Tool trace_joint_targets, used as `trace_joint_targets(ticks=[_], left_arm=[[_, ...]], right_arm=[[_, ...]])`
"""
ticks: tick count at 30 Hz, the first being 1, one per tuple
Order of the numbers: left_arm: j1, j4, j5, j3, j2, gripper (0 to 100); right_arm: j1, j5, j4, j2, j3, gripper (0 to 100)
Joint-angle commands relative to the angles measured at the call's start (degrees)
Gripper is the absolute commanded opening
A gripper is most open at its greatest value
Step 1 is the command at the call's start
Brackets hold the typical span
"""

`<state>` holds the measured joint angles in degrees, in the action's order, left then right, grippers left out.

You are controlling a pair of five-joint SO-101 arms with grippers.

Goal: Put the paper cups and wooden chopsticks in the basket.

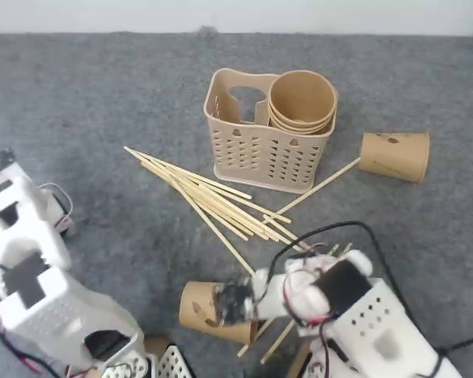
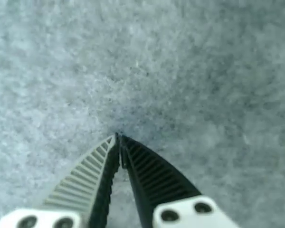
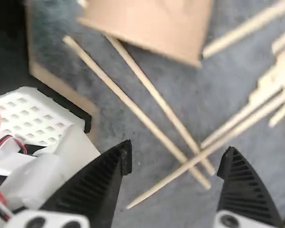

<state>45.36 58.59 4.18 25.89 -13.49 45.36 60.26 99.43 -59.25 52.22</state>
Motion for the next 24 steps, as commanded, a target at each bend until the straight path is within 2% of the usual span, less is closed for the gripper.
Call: trace_joint_targets(ticks=[1,5,9,14,18,20,24], left_arm=[[0.7,-0.2,0.1,-1.5,0.7,1],[0.7,-1.8,0.1,0.6,2.9,1],[0.5,-2.3,0.1,0.9,3.3,1],[0.4,-2.3,0.0,0.9,3.3,1],[0.4,-2.3,-0.1,0.9,3.3,1],[0.4,-2.3,-0.1,0.9,3.3,1],[0.4,-2.3,-0.1,0.9,3.3,1]], right_arm=[[6.7,-2.0,-4.4,0.7,-1.1,30.3],[11.8,-8.3,-10.2,0.7,-1.0,30.3],[13.1,-13.8,-16.4,0.8,1.0,30.3],[14.4,-13.9,-24.7,0.8,9.8,30.1],[14.3,-14.5,-28.3,0.8,10.5,28.8],[14.3,-14.5,-29.2,0.8,10.5,23.1],[14.0,-16.4,-31.5,0.7,10.5,3.5]])
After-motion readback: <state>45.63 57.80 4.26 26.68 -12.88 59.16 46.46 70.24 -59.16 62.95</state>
